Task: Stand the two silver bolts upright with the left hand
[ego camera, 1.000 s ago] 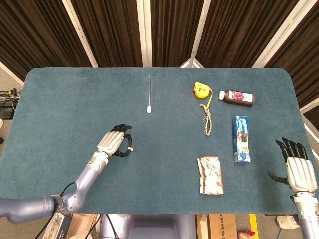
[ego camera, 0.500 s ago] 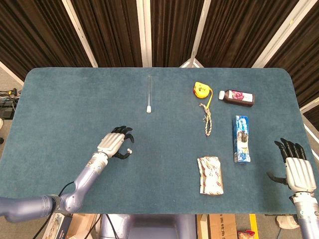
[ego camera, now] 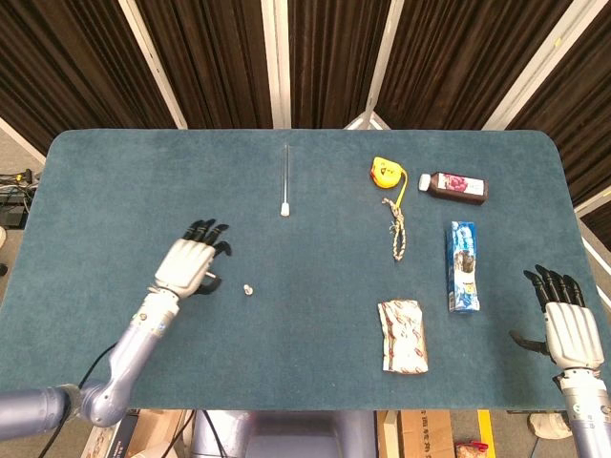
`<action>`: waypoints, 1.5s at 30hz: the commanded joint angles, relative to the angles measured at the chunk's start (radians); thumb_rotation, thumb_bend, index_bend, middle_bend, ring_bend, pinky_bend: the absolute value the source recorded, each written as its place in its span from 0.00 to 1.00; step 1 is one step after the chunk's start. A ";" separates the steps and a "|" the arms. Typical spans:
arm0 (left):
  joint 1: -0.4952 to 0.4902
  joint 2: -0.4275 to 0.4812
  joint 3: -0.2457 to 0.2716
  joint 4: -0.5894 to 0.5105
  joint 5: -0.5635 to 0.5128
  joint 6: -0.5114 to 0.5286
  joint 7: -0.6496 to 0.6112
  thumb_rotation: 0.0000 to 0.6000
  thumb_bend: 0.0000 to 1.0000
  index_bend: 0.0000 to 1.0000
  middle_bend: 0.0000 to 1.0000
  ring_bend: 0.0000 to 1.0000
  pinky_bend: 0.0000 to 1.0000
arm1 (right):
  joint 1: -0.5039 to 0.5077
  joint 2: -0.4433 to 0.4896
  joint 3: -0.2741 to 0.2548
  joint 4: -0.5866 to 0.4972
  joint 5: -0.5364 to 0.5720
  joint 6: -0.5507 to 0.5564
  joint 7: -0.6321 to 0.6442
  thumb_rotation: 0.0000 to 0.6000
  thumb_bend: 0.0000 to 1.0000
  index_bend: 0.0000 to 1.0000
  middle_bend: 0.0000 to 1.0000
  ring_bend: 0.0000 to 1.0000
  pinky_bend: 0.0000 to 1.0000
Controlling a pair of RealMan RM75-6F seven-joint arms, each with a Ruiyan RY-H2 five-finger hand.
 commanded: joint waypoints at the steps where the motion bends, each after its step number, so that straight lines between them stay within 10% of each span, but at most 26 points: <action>1: 0.041 0.052 0.078 0.028 0.069 0.074 0.122 1.00 0.41 0.40 0.08 0.00 0.00 | -0.001 -0.001 -0.002 -0.003 -0.001 0.001 -0.006 1.00 0.16 0.15 0.09 0.06 0.00; 19: 0.029 -0.143 0.112 0.433 0.225 -0.044 -0.039 1.00 0.41 0.42 0.08 0.00 0.00 | 0.005 -0.013 -0.001 0.007 0.018 -0.014 -0.035 1.00 0.16 0.15 0.09 0.07 0.00; 45: 0.023 -0.267 0.086 0.540 0.280 -0.077 -0.023 1.00 0.42 0.49 0.09 0.00 0.00 | 0.003 -0.006 0.003 0.001 0.030 -0.016 -0.024 1.00 0.16 0.14 0.09 0.07 0.00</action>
